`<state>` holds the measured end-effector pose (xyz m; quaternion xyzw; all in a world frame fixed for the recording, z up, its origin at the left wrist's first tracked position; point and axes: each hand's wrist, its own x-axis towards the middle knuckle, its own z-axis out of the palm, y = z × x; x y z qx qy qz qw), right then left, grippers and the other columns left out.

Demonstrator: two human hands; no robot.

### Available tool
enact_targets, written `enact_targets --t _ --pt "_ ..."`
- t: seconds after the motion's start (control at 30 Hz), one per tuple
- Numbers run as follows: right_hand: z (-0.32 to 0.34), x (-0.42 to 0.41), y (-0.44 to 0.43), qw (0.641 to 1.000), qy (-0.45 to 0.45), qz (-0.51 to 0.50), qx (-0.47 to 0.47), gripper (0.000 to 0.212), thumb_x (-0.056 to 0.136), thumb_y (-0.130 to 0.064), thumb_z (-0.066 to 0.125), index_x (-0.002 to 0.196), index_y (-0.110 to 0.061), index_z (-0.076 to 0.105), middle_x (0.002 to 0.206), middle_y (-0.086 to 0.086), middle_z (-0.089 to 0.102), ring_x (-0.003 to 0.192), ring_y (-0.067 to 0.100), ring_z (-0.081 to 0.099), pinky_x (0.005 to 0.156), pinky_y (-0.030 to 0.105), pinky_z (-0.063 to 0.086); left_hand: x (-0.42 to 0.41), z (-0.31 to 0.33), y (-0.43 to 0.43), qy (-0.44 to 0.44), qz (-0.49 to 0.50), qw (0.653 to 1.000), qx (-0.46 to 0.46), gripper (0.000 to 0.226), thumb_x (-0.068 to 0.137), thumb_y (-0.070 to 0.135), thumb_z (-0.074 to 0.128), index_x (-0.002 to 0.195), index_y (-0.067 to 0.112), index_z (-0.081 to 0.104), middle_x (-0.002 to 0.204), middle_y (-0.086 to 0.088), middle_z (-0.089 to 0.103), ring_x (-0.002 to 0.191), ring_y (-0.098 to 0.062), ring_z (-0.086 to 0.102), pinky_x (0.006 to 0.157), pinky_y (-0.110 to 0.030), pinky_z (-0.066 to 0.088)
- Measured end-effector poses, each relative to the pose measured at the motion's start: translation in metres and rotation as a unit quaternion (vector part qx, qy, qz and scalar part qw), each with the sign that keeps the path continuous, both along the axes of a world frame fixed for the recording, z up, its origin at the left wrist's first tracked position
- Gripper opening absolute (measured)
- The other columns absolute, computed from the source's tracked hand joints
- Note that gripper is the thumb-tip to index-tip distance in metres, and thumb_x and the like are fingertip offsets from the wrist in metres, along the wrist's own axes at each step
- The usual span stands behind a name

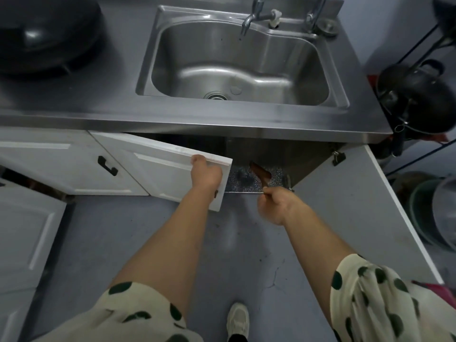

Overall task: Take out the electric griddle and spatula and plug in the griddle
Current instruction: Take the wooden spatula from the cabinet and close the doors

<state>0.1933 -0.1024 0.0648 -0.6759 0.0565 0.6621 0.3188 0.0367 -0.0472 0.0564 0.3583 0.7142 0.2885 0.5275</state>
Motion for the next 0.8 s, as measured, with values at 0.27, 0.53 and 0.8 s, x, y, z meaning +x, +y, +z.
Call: enact_targets --t 0.27,0.53,0.8 --pt "-0.008 0.022 0.019 1.000 0.008 0.013 -0.006 0.030 0.100 -0.016 0.045 0.070 -0.012 0.043 0.036 0.001 0.042 0.023 0.010 0.038 0.030 0.012 0.036 0.014 0.001 0.028 -0.045 0.031 0.998 0.014 0.075 0.089 -0.006 0.046 0.152 0.011 0.011 0.113 -0.005 0.047 0.061 -0.002 0.036 0.025 -0.003 0.028" --pt "-0.014 0.031 0.027 1.000 0.003 0.020 -0.017 0.025 0.100 -0.018 0.046 0.075 -0.012 0.046 0.055 0.001 0.043 0.023 0.011 0.040 0.031 0.012 0.037 0.017 -0.011 0.043 -0.011 -0.001 0.999 0.034 0.070 0.087 -0.006 0.049 0.148 0.006 0.017 0.144 -0.013 0.038 0.067 0.000 0.040 0.046 -0.013 0.035" --pt "-0.011 0.035 0.029 1.000 -0.001 0.021 -0.008 0.027 0.100 -0.016 0.045 0.073 -0.012 0.045 0.035 0.001 0.041 0.021 0.010 0.038 0.031 0.011 0.037 0.015 -0.017 0.053 -0.031 -0.026 0.999 0.020 0.084 0.086 -0.002 0.055 0.153 0.008 0.007 0.160 -0.007 0.015 0.143 -0.028 0.026 0.092 -0.024 0.026"
